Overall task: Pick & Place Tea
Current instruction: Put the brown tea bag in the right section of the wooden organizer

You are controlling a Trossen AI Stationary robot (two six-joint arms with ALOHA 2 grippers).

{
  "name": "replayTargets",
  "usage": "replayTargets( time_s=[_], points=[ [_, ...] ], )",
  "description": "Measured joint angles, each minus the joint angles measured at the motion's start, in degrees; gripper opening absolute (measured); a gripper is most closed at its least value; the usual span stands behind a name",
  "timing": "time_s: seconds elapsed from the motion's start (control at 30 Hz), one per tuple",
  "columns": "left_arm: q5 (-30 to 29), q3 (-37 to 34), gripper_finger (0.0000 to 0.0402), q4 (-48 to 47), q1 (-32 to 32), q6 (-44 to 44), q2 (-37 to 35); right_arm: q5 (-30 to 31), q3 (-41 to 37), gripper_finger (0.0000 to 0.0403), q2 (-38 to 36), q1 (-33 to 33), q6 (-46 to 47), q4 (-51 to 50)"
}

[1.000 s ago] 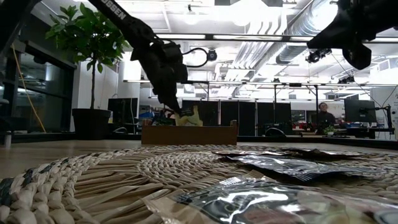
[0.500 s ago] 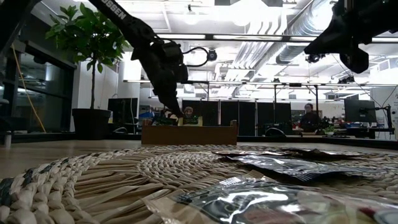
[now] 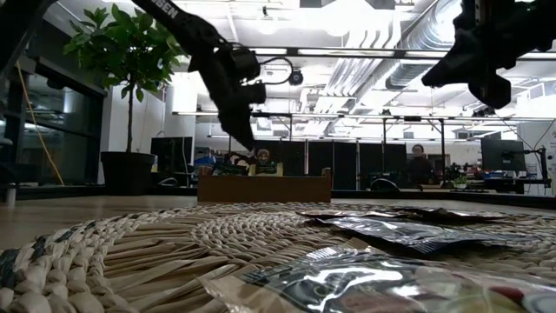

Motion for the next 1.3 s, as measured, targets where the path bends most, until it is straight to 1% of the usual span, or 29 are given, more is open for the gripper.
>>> replayTargets(
  time_s=[0.07,0.2,0.33,0.4,0.57,0.77,0.83,0.93,1.07,1.2,1.3],
  points=[
    [0.3,1.5,0.0189,-0.5,0.0,-3.5,0.0,-1.8,0.0,0.0,0.0,-0.4,-0.4,0.0],
    [3.8,2.3,0.0189,-0.8,-1.0,-9.7,-0.1,-6.9,0.0,0.0,0.8,-1.5,-1.7,0.0],
    [5.2,2.3,0.0188,-0.8,-4.4,-14.0,-0.1,-13.3,0.0,0.0,3.8,-3.5,-4.3,0.6],
    [5.3,2.3,0.0188,-0.8,-7.0,-15.6,-0.1,-15.7,0.0,0.0,5.6,-4.5,-6.4,2.7],
    [2.4,2.3,0.0188,-0.9,-14.9,-21.7,-0.1,-20.0,0.0,0.0,9.0,-7.4,-12.5,8.4],
    [0.8,2.3,0.0188,-0.9,-25.3,-30.3,-0.1,-28.3,0.0,0.0,10.3,-10.4,-17.3,8.4],
    [-0.9,2.3,0.0188,-0.8,-29.0,-32.9,-0.1,-31.1,0.0,0.0,10.7,-10.8,-19.1,8.1],
    [-5.6,2.3,0.0188,0.6,-33.9,-37.3,0.0,-34.4,0.0,0.0,11.6,-11.1,-21.3,6.9],
    [-12.3,2.3,0.0188,2.4,-37.9,-44.2,0.0,-38.0,0.0,0.0,14.1,-11.2,-24.0,6.8],
    [-14.1,2.3,0.0188,1.6,-40.9,-48.2,0.0,-41.5,0.0,0.0,17.7,-10.8,-25.9,6.9],
    [-14.2,1.4,0.0188,1.8,-42.9,-50.8,0.0,-41.4,0.0,0.0,20.3,-9.6,-26.5,7.4]
  ],
)
